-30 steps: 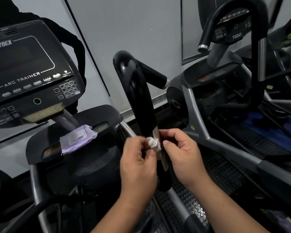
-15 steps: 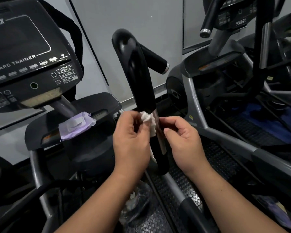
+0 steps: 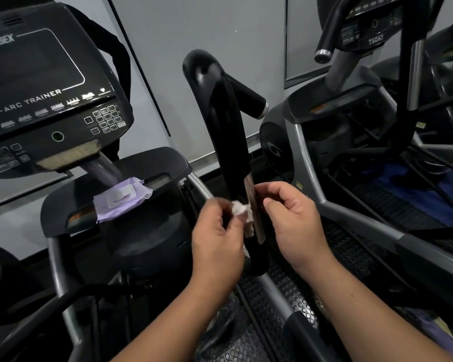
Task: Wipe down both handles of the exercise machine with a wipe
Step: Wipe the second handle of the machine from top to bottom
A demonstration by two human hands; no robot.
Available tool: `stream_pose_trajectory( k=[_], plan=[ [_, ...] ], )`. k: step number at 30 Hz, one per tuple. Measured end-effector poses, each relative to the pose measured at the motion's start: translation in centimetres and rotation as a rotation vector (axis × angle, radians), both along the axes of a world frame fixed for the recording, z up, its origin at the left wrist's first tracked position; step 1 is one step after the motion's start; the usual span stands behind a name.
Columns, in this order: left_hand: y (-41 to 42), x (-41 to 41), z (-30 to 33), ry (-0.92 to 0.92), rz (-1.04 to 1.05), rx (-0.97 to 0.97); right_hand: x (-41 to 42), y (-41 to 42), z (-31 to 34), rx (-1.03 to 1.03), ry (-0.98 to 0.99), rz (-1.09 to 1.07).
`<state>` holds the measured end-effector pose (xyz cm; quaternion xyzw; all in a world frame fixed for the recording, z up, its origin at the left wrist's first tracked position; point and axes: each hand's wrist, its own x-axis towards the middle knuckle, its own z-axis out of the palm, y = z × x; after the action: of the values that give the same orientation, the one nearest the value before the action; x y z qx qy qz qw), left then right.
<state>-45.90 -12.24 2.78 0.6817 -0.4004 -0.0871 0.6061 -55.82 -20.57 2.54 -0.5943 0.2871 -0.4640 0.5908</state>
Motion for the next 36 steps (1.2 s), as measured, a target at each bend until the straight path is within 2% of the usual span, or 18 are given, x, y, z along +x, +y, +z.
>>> stream_pose_trajectory(
  k=[2, 6, 11, 15, 19, 24, 28, 32, 36],
  plan=[
    [-0.6, 0.4, 0.6, 0.089, 0.001, -0.077, 0.1, -0.1, -0.1, -0.008, -0.001, 0.001],
    [0.0, -0.4, 0.0, -0.030, -0.033, 0.024, 0.0, 0.0, -0.1, 0.010, -0.005, 0.013],
    [-0.6, 0.0, 1.3, 0.099, -0.029, -0.080, 0.0, 0.0, 0.0, -0.006, 0.000, 0.014],
    [0.4, -0.6, 0.1, 0.024, -0.025, 0.092, -0.2, 0.0, 0.2, 0.025, 0.000, 0.033],
    [-0.2, 0.2, 0.9, 0.125, 0.012, -0.017, 0.0, 0.0, 0.0, -0.004, 0.001, 0.029],
    [0.7, -0.9, -0.5, 0.151, -0.007, 0.161, -0.1, 0.2, 0.0, -0.020, -0.008, 0.019],
    [0.1, -0.2, 0.5, 0.224, 0.071, 0.047, 0.2, 0.1, -0.3, -0.020, 0.000, 0.027],
    [0.6, -1.2, -0.8, 0.275, 0.045, 0.142, 0.1, 0.2, -0.4, -0.044, -0.007, 0.019],
    [0.5, -0.6, -0.6, 0.303, 0.083, 0.117, -0.2, 0.1, -0.5, -0.055, -0.030, 0.047]
  ],
)
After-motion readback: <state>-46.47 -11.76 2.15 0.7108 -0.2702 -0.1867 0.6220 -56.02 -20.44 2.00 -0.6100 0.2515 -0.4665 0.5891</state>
